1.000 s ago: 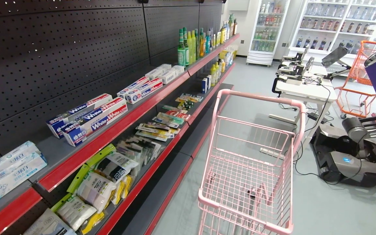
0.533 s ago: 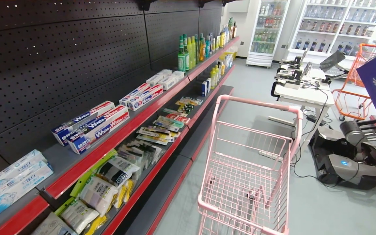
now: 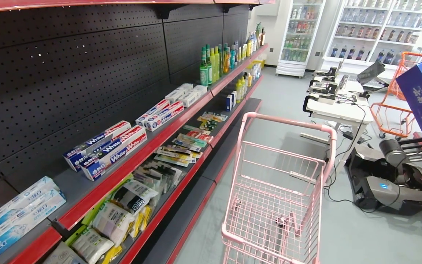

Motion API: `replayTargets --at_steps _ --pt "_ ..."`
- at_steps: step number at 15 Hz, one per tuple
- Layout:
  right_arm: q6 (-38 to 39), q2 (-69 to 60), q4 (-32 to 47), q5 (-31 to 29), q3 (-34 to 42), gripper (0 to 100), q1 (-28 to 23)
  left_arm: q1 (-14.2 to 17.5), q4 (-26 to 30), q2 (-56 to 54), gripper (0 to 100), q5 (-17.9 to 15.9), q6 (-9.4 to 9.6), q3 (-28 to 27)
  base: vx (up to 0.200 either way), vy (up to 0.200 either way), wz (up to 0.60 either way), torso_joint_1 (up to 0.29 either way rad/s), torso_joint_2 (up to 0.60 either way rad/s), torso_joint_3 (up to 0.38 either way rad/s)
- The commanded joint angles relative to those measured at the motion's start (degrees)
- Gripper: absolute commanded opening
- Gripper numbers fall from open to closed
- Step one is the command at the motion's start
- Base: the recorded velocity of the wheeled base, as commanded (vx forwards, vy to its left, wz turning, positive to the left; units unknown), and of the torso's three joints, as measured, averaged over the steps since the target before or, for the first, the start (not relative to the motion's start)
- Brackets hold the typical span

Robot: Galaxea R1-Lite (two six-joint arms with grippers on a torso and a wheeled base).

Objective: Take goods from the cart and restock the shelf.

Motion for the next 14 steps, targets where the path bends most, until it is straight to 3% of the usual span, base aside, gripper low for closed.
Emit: replayTargets --at_steps 1,3,14 --pt "-0.12 0.60 -1.08 -0.21 0.49 0 -0.09 0.00 -0.04 0.05 100 0.02 -0.01 0.00 0.000 0.000 0.00 0.022 -0.09 -0.032" --pt "-1.18 0.51 -1.96 -0.21 0.49 0 -0.18 0.00 0.05 0.05 100 0.02 -0.01 0.00 0.000 0.000 0.00 0.000 0.00 0.000" --pt "-1.35 0.60 -1.88 0.06 0.75 0 -0.09 0.00 0.05 0.05 100 0.02 -0.01 0.00 0.000 0.000 0.60 0.007 0.00 -0.002"
